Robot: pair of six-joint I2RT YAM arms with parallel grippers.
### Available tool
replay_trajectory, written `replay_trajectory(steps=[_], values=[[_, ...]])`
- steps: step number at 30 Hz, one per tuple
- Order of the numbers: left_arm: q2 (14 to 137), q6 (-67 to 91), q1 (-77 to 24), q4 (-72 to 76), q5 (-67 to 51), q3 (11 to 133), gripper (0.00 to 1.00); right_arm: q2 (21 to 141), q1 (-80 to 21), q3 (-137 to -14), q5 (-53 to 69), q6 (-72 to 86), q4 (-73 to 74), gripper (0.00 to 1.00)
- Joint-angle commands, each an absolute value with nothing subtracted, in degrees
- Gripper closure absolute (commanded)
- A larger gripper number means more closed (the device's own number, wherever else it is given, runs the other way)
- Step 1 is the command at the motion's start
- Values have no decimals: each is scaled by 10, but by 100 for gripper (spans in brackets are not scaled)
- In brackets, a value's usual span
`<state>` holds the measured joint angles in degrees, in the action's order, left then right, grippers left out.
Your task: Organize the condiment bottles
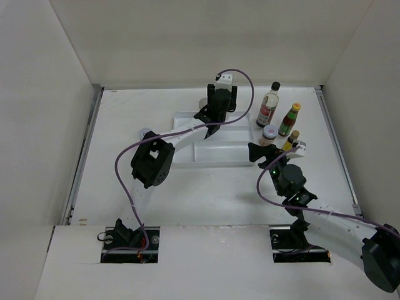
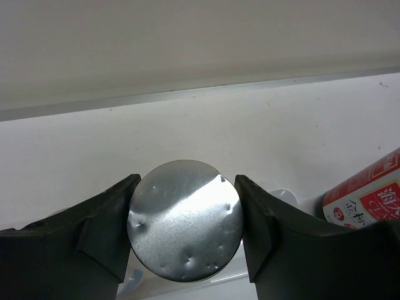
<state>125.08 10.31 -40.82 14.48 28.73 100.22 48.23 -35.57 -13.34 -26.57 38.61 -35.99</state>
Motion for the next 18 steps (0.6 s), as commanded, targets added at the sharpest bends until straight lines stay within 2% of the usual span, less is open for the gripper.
replay_trajectory(steps=[1,14,18], values=[[1234,104,-402,222,281,1004,58,485,-353,-141,-268,390,-380,11],[1271,105,-406,206,276,995,57,485,-348,-140,-267,394,-380,11],[1247,105,-411,199,282,976,58,484,-346,-138,-265,396,-380,11]])
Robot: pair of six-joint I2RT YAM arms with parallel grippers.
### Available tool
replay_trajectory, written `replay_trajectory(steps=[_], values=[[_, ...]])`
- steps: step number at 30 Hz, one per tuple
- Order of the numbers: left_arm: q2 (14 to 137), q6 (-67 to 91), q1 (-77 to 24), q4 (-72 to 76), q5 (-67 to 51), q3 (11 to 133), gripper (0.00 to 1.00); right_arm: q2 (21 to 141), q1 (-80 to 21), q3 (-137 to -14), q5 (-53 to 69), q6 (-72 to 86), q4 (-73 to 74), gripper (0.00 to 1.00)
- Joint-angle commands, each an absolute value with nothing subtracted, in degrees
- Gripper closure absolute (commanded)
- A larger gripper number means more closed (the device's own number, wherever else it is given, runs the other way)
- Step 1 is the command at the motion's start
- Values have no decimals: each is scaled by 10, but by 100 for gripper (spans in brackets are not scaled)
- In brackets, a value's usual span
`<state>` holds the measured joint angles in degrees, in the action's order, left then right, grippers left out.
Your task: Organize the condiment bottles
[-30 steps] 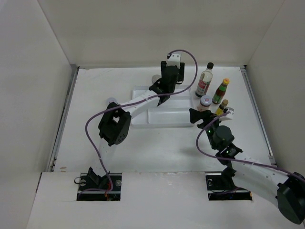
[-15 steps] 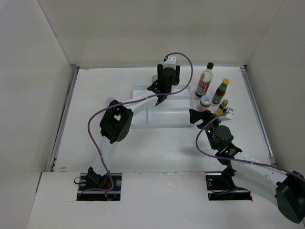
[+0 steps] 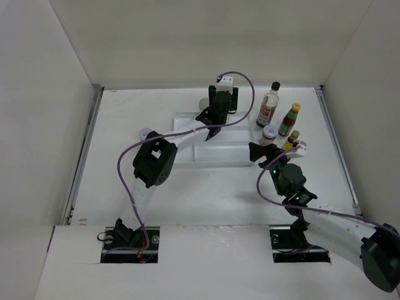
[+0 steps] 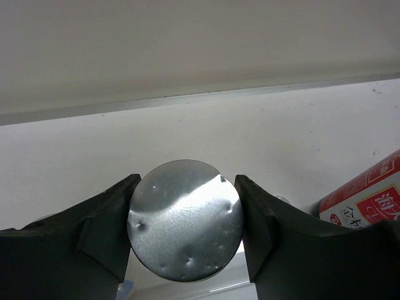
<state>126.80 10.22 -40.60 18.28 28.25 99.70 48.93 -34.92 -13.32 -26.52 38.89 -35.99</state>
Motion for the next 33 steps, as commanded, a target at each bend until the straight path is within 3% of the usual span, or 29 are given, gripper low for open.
replay_trajectory(steps=[1,16,19,25,33], values=[[1241,105,-412,201,284,969,58,483,-348,-138,-265,395,-380,11],[1208,106,-419,191,302,932,57,483,-348,-140,-262,396,-379,11],[1230,106,-414,191,305,940,50,483,-348,-140,-261,397,-379,11],[1243,109,-411,193,301,941,24,487,-346,-140,-261,397,-379,11],[1221,113,-420,207,301,932,13,476,-346,-138,-265,395,-379,11]])
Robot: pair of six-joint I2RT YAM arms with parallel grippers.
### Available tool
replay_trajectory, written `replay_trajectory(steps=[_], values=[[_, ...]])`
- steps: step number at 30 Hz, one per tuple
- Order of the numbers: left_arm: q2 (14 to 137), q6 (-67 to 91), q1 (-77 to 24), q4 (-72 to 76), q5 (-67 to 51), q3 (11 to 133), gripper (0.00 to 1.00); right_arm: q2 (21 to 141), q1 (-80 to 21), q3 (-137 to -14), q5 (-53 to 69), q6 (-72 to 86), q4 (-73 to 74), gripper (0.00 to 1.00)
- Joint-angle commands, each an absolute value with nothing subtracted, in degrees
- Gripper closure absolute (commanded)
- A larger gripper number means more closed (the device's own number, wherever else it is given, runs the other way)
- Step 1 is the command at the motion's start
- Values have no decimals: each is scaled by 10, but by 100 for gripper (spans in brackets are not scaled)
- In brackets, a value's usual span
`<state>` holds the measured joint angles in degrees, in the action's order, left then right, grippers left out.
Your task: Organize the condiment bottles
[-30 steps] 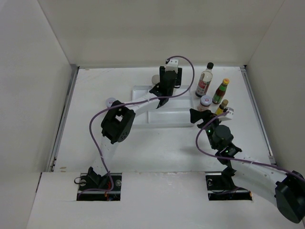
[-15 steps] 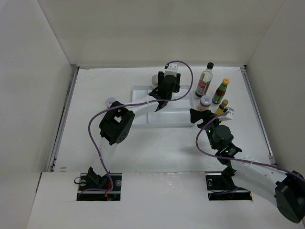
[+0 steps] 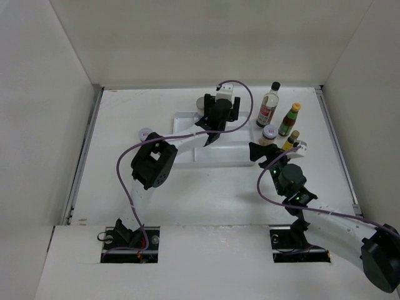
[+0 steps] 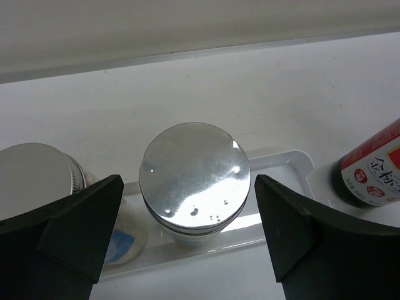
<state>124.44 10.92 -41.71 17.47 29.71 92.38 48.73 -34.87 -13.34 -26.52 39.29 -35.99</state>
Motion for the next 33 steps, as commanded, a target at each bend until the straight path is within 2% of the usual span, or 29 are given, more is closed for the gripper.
replay_trajectory(steps=[1,10,14,16,20,21,23,26,28,29,33], values=[[1216,114,-421,208,301,930,12,474,-347,-137,-265,394,-379,11],[1148,116,-442,225,296,908,11,447,-348,-138,-277,387,-368,12],[1121,119,-448,234,295,903,11,427,-355,-136,-285,382,-365,16],[1104,121,-450,239,295,898,11,414,-357,-134,-289,381,-361,23],[1035,127,-457,265,297,856,14,396,-363,-149,-294,380,-328,62],[1007,130,-457,285,302,827,18,399,-364,-163,-293,379,-314,68],[943,140,-451,342,320,743,27,423,-367,-205,-280,366,-284,72],[842,159,-437,403,374,598,45,481,-370,-282,-262,328,-240,72],[778,191,-427,410,407,513,52,525,-370,-342,-259,302,-211,66],[752,210,-424,410,415,475,53,551,-367,-373,-259,293,-199,60],[664,266,-411,391,425,351,54,647,-320,-485,-261,258,-170,25]])
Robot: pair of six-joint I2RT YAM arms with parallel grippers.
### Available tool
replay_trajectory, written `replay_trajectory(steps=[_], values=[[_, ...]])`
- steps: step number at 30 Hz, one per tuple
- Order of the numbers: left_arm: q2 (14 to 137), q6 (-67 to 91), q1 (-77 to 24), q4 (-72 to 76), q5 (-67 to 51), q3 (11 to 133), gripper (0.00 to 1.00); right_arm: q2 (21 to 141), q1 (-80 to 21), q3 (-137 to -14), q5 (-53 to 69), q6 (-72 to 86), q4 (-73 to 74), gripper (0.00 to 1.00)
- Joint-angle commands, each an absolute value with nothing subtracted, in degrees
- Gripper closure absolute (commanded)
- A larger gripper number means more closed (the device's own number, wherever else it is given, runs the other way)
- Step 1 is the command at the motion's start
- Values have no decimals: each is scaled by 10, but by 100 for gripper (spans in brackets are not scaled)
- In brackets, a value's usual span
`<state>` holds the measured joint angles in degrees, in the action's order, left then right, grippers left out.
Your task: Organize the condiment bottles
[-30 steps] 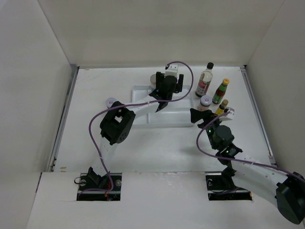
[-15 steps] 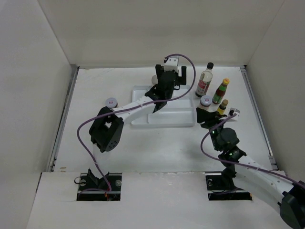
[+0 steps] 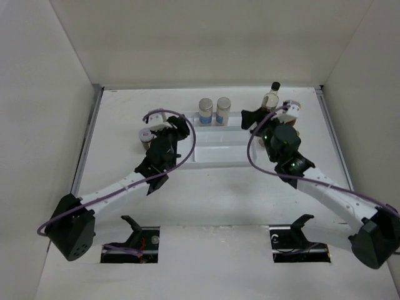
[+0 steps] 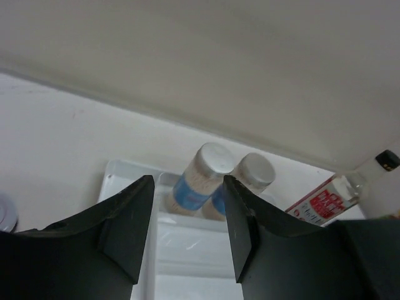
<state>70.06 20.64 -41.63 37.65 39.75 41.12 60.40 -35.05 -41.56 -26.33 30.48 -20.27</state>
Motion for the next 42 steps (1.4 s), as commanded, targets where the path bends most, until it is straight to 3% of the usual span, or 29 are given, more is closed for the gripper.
replay_trajectory(steps=[1,3,6,14,19,27,34,42], values=[[649,278,-409,385,425,329,53,669,-306,-512,-258,247,-161,19],[612,309,-399,373,418,273,51,708,-274,-569,-264,220,-128,10],[570,342,-386,375,394,204,45,757,-223,-638,-281,200,-74,5],[597,358,-362,478,326,140,27,894,-152,-769,-271,166,13,1],[628,358,-369,519,317,128,22,963,-138,-817,-253,154,8,3],[671,358,-370,542,297,133,21,1022,-129,-841,-267,127,-45,26],[695,358,-370,559,277,139,21,1030,-130,-841,-300,99,-90,61],[686,358,-370,558,276,137,21,955,-138,-839,-338,49,-166,74]])
